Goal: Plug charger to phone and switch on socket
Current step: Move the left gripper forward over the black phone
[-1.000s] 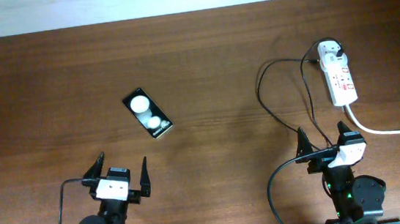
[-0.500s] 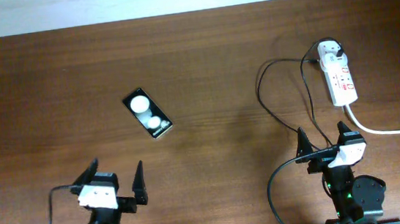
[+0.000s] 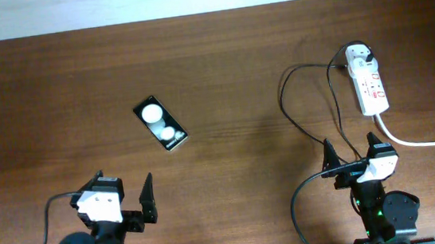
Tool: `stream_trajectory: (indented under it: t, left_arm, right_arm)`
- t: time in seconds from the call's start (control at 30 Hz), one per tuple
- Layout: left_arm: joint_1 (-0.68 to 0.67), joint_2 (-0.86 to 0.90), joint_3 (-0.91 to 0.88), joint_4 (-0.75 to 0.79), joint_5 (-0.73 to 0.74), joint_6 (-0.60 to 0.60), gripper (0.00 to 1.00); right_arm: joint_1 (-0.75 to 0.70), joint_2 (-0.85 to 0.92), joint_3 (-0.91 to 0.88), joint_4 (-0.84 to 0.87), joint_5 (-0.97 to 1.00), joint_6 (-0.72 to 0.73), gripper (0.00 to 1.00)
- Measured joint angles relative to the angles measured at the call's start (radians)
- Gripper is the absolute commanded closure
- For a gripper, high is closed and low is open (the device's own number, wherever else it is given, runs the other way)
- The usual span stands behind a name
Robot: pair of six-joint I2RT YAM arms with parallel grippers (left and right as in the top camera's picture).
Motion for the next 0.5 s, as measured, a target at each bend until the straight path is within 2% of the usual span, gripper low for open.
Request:
stream_trajectory:
  t: [0.13,0.5]
  left_arm:
    - [0.000,0.056,0.053,-0.048,0.000,0.000,0.01]
    - [0.000,0.059,0.148,-0.129,0.000,-0.003,0.01]
  right_arm:
    - [0.000,0.000,0.000,0.000,0.000,0.000,0.01]
    - [0.000,0.000,0.000,0.000,0.000,0.000,0.01]
